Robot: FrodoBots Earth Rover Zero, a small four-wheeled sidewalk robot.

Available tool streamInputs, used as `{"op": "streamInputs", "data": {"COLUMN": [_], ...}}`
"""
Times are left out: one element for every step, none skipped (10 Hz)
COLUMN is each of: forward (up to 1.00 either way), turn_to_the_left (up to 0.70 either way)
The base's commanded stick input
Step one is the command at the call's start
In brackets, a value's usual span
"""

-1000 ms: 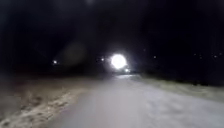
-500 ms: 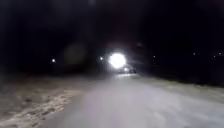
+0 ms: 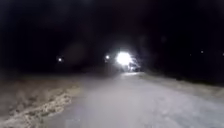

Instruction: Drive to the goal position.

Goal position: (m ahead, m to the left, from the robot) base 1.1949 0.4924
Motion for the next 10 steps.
{"op": "streamInputs", "data": {"forward": [1.00, 1.00, 1.00, 1.00, 1.00, 1.00, 1.00, 1.00, 1.00, 1.00], "turn_to_the_left": [0.02, 0.11, 0.21, 0.31, 0.40, 0.33, 0.26, 0.20, 0.13, 0.06]}}
